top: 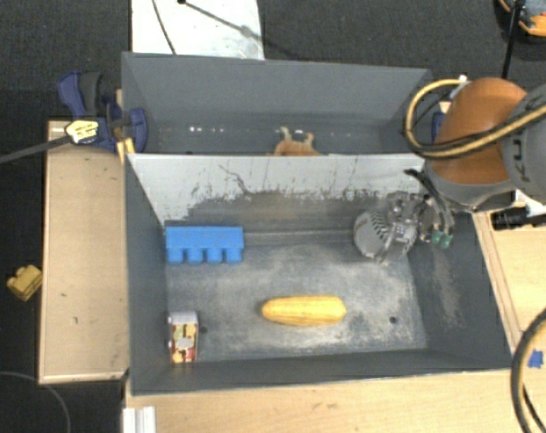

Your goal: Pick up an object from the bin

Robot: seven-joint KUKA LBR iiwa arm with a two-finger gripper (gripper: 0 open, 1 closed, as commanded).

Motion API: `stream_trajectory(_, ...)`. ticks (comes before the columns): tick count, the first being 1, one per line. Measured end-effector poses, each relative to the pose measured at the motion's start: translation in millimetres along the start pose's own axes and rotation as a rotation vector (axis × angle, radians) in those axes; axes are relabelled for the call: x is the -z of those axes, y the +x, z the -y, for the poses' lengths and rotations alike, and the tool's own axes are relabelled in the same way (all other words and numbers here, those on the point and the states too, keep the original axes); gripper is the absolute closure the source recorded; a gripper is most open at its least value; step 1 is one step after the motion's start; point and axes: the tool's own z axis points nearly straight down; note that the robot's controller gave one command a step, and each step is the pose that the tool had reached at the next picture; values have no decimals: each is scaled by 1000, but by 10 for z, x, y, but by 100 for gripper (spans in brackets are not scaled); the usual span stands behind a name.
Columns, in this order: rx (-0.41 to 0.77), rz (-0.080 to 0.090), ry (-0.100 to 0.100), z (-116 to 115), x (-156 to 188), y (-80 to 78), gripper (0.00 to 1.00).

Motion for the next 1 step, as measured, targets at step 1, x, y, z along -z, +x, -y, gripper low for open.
stream_trajectory(1,3,-2,0,-2,336,7,100)
